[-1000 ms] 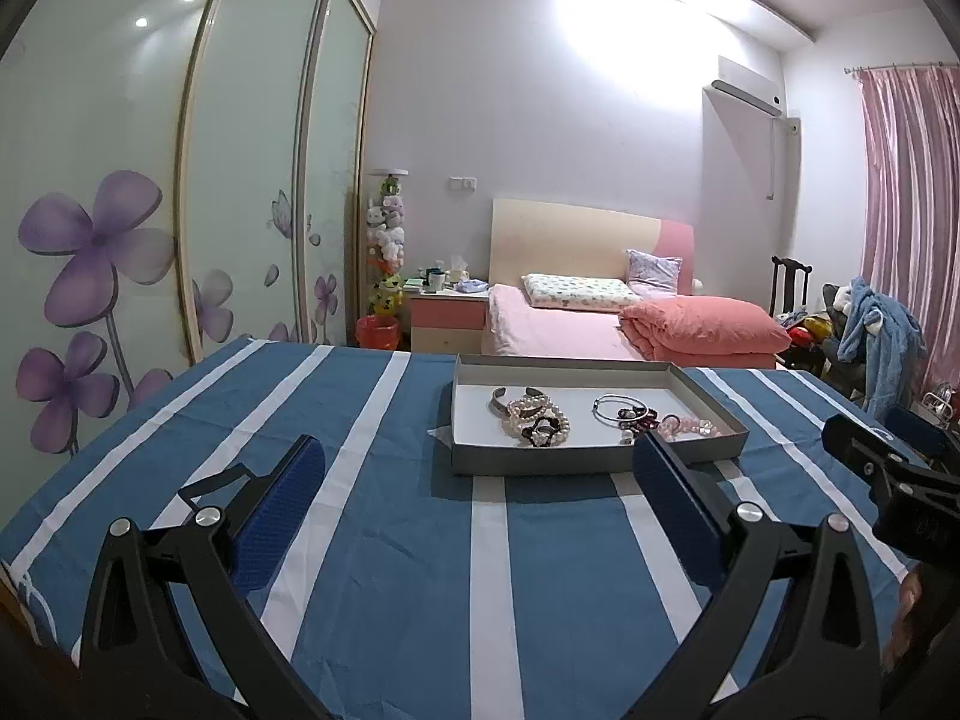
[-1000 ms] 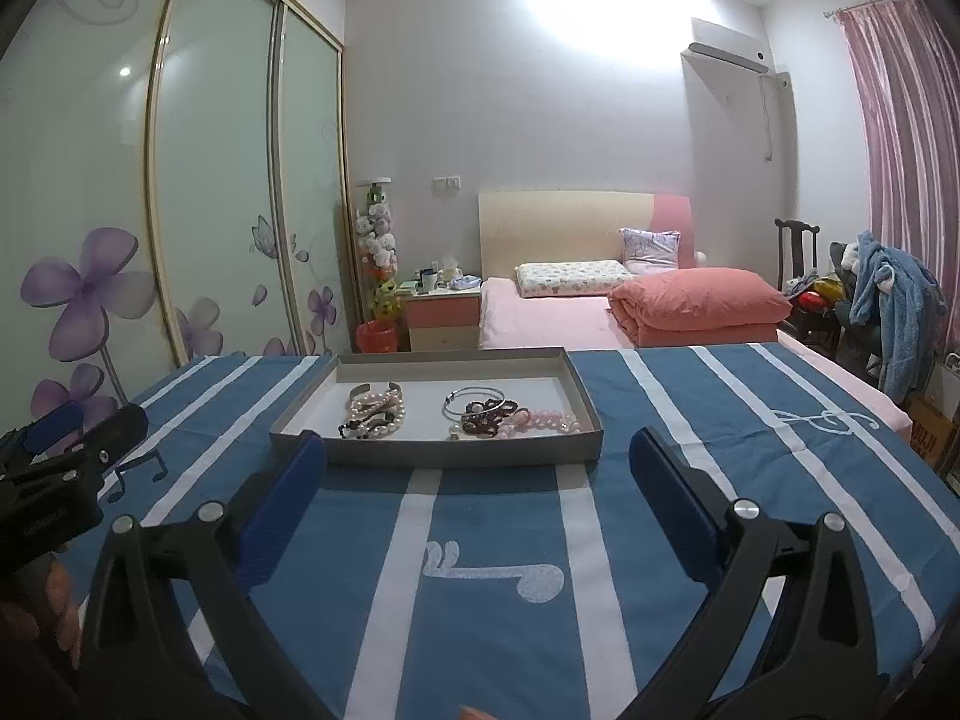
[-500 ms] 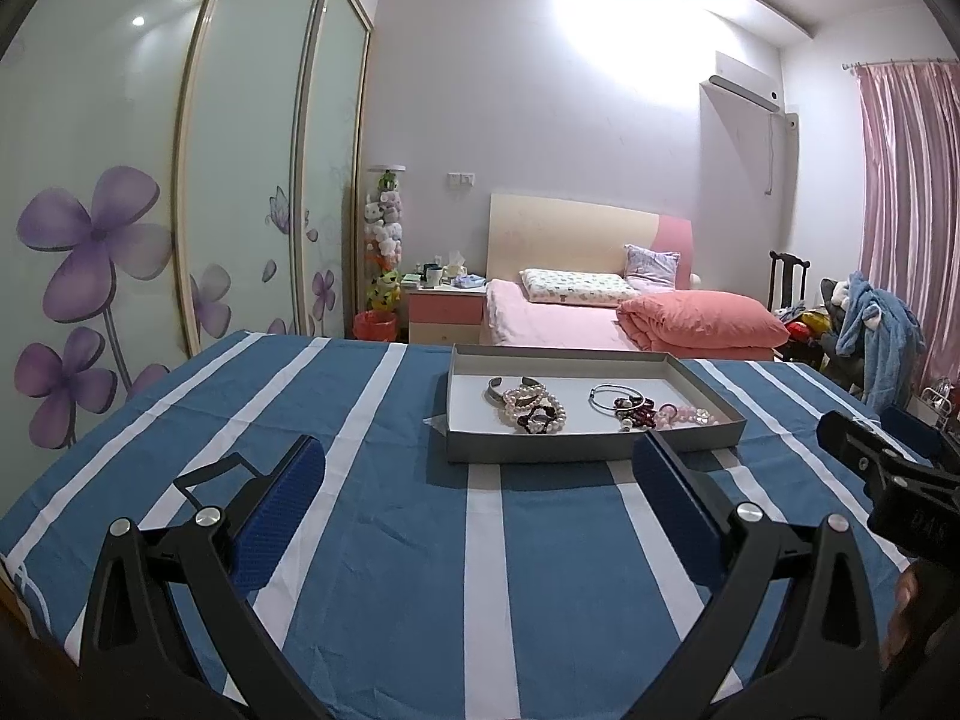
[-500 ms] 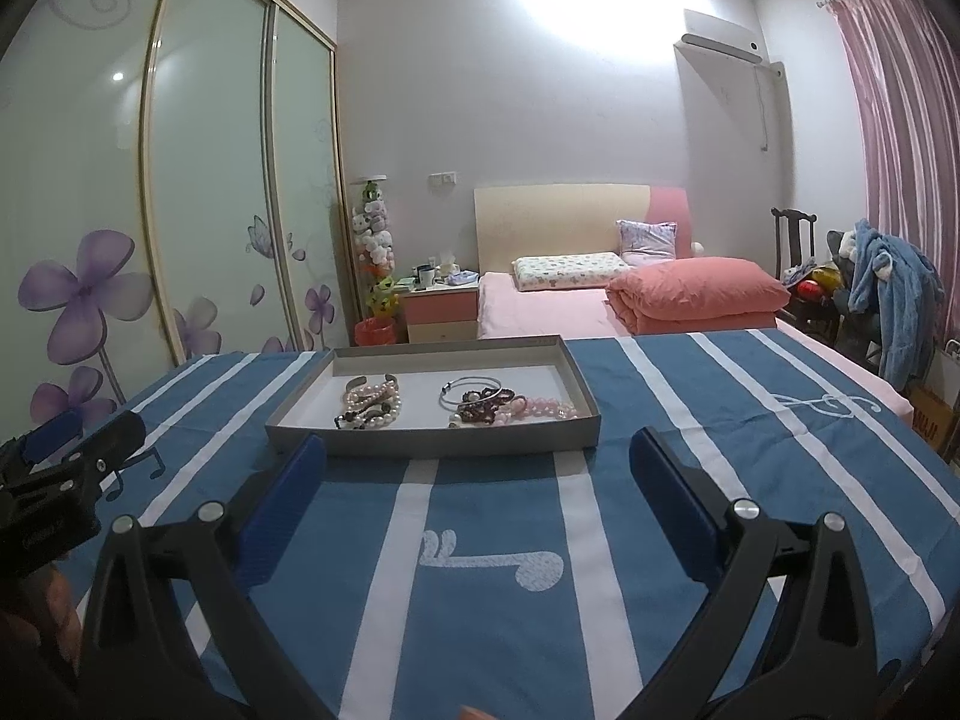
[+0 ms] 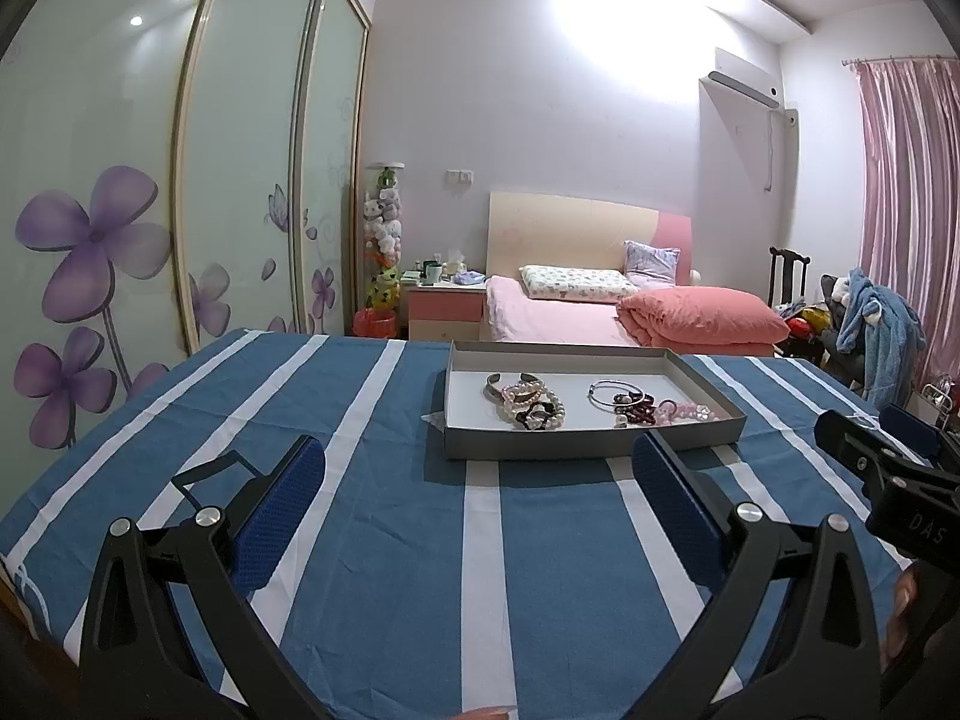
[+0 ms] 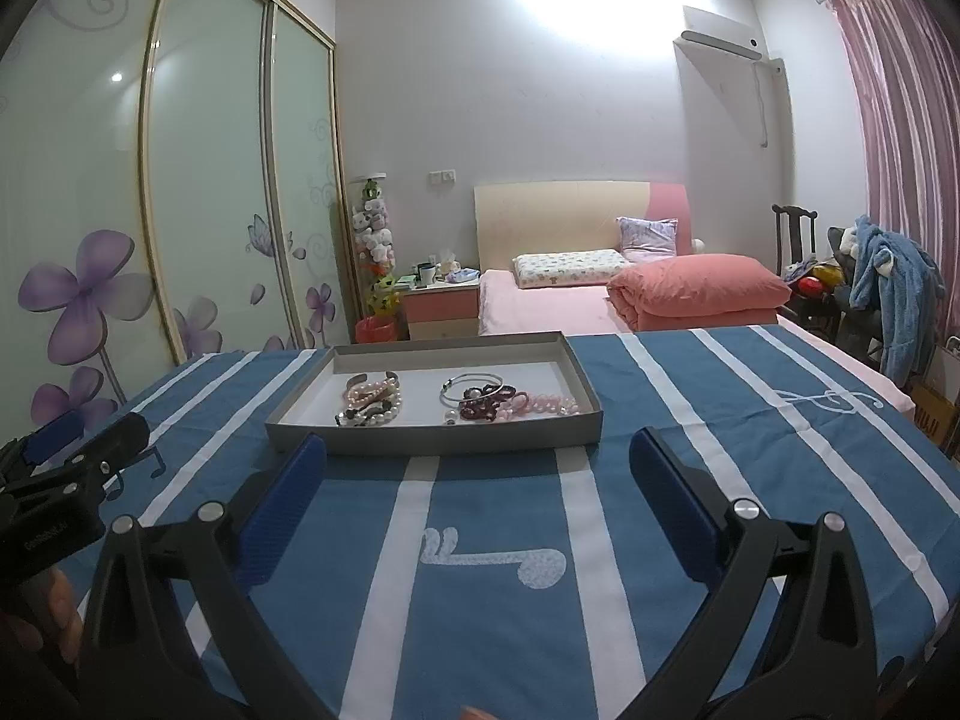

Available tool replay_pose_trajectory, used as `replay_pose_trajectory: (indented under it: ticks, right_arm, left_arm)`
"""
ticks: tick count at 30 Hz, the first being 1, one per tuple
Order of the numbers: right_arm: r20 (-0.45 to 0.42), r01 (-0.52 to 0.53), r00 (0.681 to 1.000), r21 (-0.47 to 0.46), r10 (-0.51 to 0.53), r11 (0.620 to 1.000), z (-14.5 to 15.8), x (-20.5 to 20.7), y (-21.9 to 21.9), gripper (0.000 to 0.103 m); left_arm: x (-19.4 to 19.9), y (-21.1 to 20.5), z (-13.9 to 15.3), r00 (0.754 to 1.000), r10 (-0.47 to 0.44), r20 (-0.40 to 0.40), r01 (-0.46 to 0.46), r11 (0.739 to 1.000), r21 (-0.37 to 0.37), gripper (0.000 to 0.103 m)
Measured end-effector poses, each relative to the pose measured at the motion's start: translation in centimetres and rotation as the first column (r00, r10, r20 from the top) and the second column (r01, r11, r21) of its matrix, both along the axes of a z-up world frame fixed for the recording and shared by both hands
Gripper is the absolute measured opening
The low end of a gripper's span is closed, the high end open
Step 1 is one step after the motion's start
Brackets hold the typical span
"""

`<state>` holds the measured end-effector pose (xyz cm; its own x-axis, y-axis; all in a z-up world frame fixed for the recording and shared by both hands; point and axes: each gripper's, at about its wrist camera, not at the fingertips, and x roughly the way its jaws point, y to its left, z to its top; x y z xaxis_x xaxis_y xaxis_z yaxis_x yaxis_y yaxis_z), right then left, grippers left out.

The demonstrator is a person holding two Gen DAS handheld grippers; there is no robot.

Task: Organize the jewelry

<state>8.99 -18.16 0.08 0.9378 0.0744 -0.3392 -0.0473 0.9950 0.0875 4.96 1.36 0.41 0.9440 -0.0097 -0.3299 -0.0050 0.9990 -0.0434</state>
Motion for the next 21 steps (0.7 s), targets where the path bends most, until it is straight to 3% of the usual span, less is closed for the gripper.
replay_pose_trajectory:
  ticks: [21]
  right_arm:
    - [-0.004,-0.001,1.0,0.003,0.001,1.0,-0.23,0.18,0.16,0.099]
  left_arm:
    - [0.0,-0.02,-0.25,1.0,-0.001,-0.006,0.001,1.0,0.003,0.101]
